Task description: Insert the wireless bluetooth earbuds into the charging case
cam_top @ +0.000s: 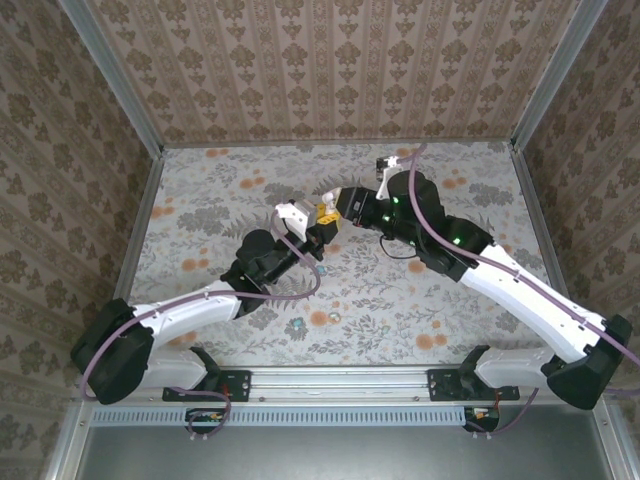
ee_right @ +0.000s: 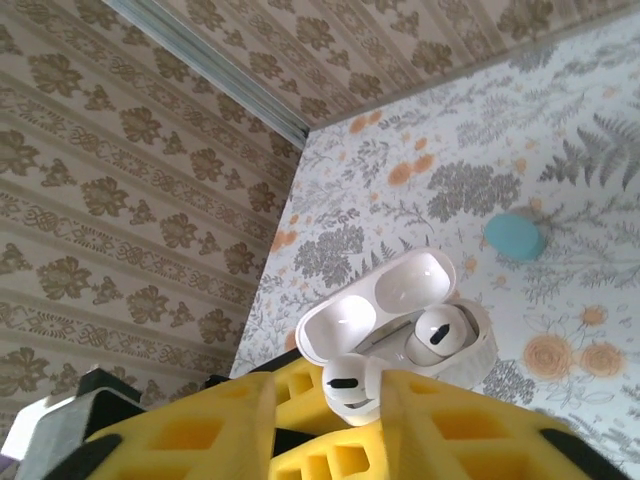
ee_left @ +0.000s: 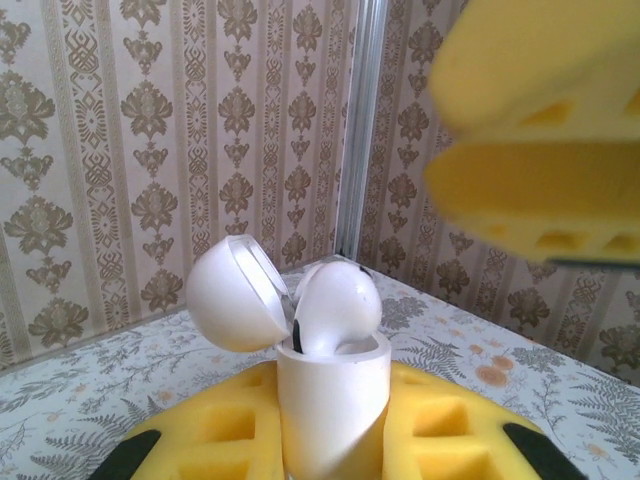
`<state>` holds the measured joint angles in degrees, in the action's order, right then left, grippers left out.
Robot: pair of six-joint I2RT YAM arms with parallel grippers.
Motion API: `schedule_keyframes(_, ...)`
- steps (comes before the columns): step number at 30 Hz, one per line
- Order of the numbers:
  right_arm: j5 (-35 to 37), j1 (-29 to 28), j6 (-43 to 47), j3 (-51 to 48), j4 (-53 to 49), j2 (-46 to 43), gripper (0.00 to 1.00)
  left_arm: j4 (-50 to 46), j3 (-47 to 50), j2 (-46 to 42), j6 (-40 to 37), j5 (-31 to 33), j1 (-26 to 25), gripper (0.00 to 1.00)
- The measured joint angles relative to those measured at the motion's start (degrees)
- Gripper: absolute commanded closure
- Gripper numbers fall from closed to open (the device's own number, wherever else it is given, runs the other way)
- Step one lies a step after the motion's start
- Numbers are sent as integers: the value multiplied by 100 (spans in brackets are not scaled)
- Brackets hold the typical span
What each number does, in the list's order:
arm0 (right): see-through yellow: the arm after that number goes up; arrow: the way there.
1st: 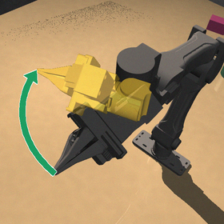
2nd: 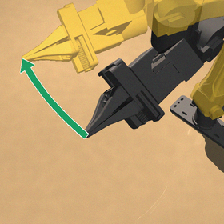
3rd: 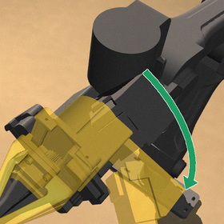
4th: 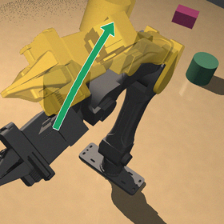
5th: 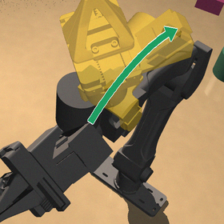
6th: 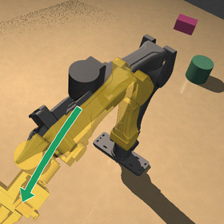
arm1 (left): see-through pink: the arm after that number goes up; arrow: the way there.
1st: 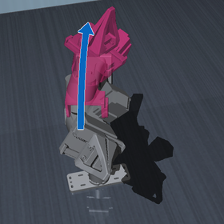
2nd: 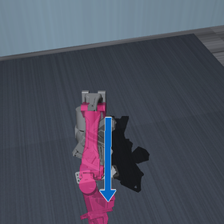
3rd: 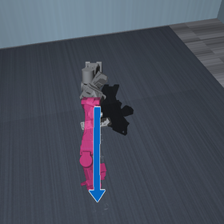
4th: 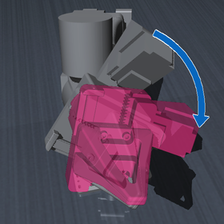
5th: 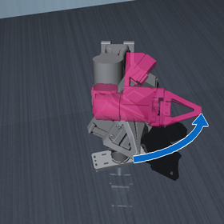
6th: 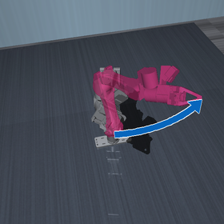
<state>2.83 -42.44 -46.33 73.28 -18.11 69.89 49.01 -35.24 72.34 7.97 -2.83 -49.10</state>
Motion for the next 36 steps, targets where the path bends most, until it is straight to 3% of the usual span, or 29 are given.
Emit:
schedule_keyframes(7, -247, 0, 31, 101, -9, -13, 78, -28, 0, -85, -35, -103, 0, 95)
schedule_keyframes(16, -514, 7, 9, 107, -13, 343, 77, -85, 0, -85, -50, -205, 7, 95)
schedule_keyframes(30, -577, 76, 299, 245, -297, 380, 73, -105, 0, -118, -52, -341, 7, 95)
schedule_keyframes(36, -706, 140, 649, 328, -468, 345, 66, -101, 0, -160, -81, -487, 4, 94)
